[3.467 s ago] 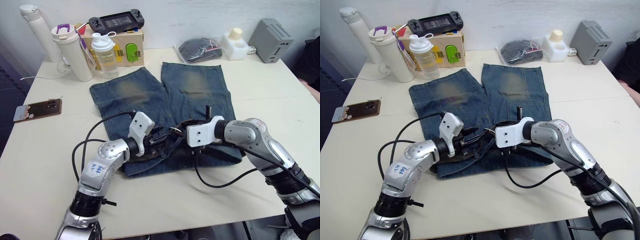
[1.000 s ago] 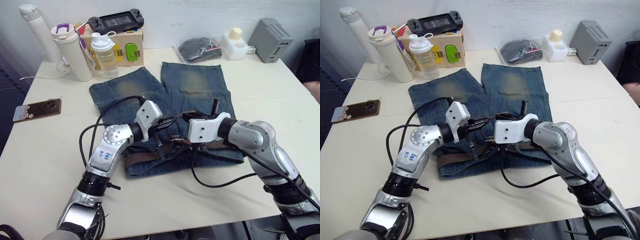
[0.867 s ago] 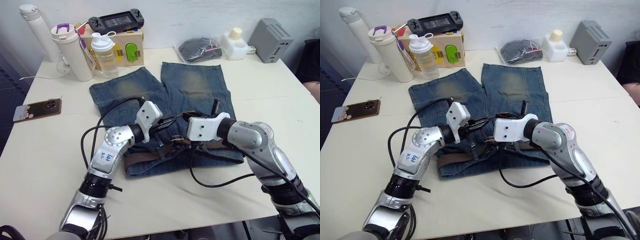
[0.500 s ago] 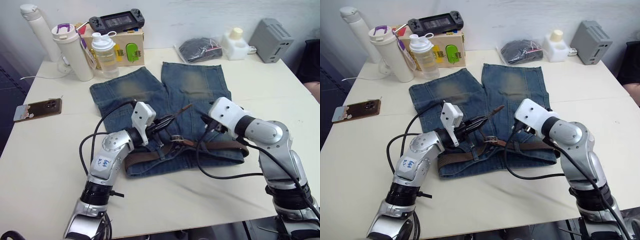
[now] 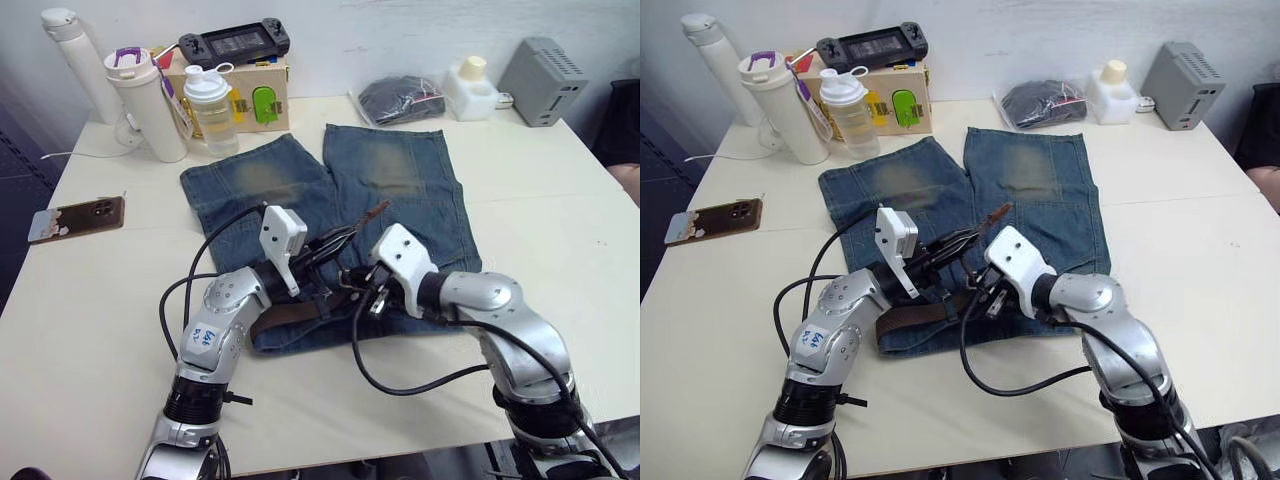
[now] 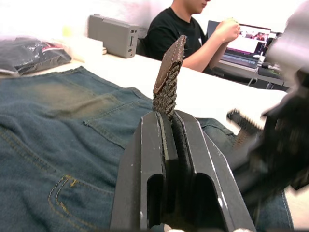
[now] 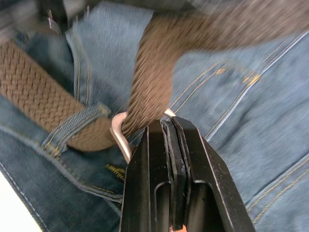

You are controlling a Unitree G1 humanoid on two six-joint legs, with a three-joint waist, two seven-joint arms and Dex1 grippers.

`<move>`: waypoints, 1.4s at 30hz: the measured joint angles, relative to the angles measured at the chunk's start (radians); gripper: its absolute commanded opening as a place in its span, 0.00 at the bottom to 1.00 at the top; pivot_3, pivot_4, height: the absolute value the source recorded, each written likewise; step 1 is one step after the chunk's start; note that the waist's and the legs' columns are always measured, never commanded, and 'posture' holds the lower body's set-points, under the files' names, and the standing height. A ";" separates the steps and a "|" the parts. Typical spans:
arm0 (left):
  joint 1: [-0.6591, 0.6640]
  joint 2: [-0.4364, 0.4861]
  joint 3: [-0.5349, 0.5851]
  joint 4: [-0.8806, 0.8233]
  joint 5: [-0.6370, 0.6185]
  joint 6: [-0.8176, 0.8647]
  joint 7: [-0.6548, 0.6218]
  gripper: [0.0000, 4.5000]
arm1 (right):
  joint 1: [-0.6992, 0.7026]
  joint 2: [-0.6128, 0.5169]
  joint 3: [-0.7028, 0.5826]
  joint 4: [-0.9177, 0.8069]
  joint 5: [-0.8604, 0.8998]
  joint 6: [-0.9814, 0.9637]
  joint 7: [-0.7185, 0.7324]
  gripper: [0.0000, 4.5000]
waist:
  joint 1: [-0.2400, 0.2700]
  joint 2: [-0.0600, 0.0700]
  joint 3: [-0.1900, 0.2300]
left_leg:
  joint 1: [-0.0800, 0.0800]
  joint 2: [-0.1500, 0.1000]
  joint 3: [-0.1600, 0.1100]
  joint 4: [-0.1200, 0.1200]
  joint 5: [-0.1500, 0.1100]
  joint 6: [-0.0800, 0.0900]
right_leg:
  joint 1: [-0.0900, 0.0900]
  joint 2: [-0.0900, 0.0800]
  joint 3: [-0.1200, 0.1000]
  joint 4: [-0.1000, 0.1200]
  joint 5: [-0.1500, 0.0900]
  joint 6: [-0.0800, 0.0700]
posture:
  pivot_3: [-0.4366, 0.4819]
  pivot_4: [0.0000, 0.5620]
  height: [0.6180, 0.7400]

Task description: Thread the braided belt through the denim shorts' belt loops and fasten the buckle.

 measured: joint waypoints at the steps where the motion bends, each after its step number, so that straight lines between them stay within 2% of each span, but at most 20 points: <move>1: 0.001 0.002 0.000 -0.003 0.000 0.000 0.001 0.00 | 0.013 -0.015 0.025 0.000 0.000 0.000 -0.011 0.01 | 0.000 0.000 0.000 | 0.000 0.000 0.000 0.000 0.000 0.000 | 0.000 0.000 0.000 0.000 0.000 0.000 | 0.48 0.27 0.56; 5: 0.019 0.045 -0.005 -0.015 0.024 -0.017 0.002 0.00 | 0.047 -0.031 0.099 -0.003 -0.013 -0.028 -0.065 0.01 | -0.001 -0.001 -0.001 | 0.002 0.000 0.000 -0.001 0.000 0.000 | 0.001 0.000 0.000 0.000 0.000 0.000 | 0.48 0.27 0.56; 9: 0.080 0.133 0.009 -0.041 0.067 -0.061 -0.007 0.00 | 0.059 -0.027 0.107 -0.003 -0.011 -0.040 -0.106 0.01 | -0.001 -0.001 -0.001 | 0.004 0.000 0.000 -0.001 0.000 -0.001 | 0.002 0.000 0.001 0.000 0.000 0.000 | 0.48 0.27 0.56; 13: 0.148 0.178 0.033 -0.045 0.071 -0.061 -0.018 0.00 | 0.065 -0.025 0.087 -0.001 0.004 -0.049 -0.123 0.01 | 0.002 -0.001 -0.001 | 0.004 0.000 0.000 -0.001 0.000 -0.001 | 0.003 -0.001 0.001 0.000 0.000 0.000 | 0.48 0.27 0.56; 19: 0.180 0.164 0.029 -0.091 0.058 -0.061 -0.026 0.00 | 0.041 0.056 -0.071 -0.016 0.109 0.035 -0.134 0.01 | 0.001 -0.001 -0.001 | 0.002 0.000 0.000 -0.001 0.000 0.000 | 0.001 -0.002 0.000 0.000 0.000 0.000 | 0.48 0.27 0.56; 23: 0.178 0.155 0.029 -0.099 0.056 -0.058 -0.015 0.00 | 0.012 0.051 -0.162 -0.085 0.179 0.118 -0.132 0.01 | 0.000 -0.001 -0.001 | 0.002 0.000 0.000 -0.002 0.000 0.000 | 0.001 -0.002 0.000 -0.001 0.000 0.000 | 0.48 0.27 0.56; 29: 0.177 0.149 0.030 -0.099 0.055 -0.058 -0.011 0.00 | 0.064 0.002 -0.115 -0.093 0.205 0.146 -0.150 0.01 | -0.001 -0.001 -0.001 | 0.002 0.000 0.000 -0.002 0.000 0.000 | 0.001 -0.002 0.001 -0.001 0.000 0.000 | 0.48 0.27 0.56; 42: 0.174 0.152 0.032 -0.099 0.055 -0.057 -0.009 0.00 | 0.077 -0.008 -0.028 -0.077 0.206 0.098 -0.223 0.01 | -0.001 -0.001 -0.001 | 0.002 0.000 0.000 -0.002 0.000 0.000 | 0.001 -0.002 0.001 -0.001 0.000 0.000 | 0.48 0.27 0.56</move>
